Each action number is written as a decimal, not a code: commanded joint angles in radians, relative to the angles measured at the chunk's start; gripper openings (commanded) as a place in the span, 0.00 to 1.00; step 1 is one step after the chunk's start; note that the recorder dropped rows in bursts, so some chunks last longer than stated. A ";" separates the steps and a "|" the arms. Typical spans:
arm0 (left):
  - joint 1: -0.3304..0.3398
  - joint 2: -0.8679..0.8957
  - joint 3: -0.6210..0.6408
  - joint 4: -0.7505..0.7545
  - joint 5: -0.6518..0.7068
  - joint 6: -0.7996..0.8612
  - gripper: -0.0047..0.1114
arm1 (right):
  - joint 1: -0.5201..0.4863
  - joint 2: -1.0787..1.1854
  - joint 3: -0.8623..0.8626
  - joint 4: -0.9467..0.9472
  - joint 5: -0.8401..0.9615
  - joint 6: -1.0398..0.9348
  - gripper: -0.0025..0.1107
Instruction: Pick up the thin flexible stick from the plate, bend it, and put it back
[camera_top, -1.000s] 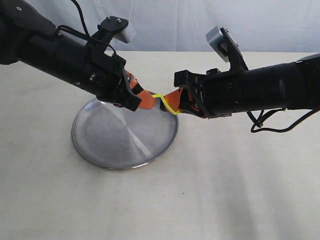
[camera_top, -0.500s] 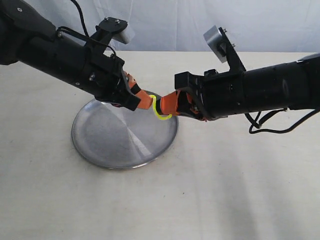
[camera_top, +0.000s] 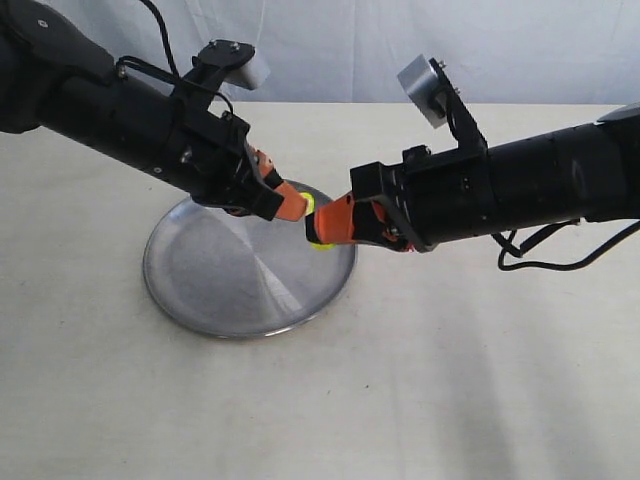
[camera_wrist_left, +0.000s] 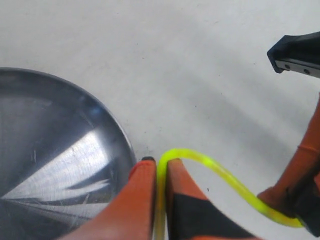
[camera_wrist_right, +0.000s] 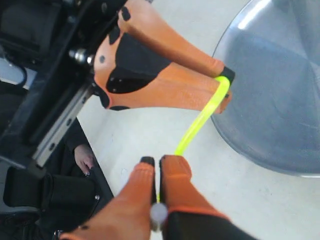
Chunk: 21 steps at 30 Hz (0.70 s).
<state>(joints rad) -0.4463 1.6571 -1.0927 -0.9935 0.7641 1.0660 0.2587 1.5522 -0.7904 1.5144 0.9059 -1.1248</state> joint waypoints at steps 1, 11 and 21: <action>0.007 0.001 -0.001 -0.084 -0.023 -0.001 0.04 | 0.010 -0.009 0.000 -0.038 0.033 -0.009 0.01; 0.007 0.001 -0.001 -0.113 0.001 0.044 0.04 | 0.010 -0.009 0.000 -0.052 0.030 -0.009 0.01; 0.007 0.001 -0.001 -0.177 0.088 0.100 0.04 | 0.010 -0.009 0.000 -0.112 0.030 -0.007 0.01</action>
<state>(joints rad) -0.4401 1.6586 -1.0927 -1.0908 0.8458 1.1682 0.2605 1.5483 -0.7904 1.4295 0.9059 -1.1264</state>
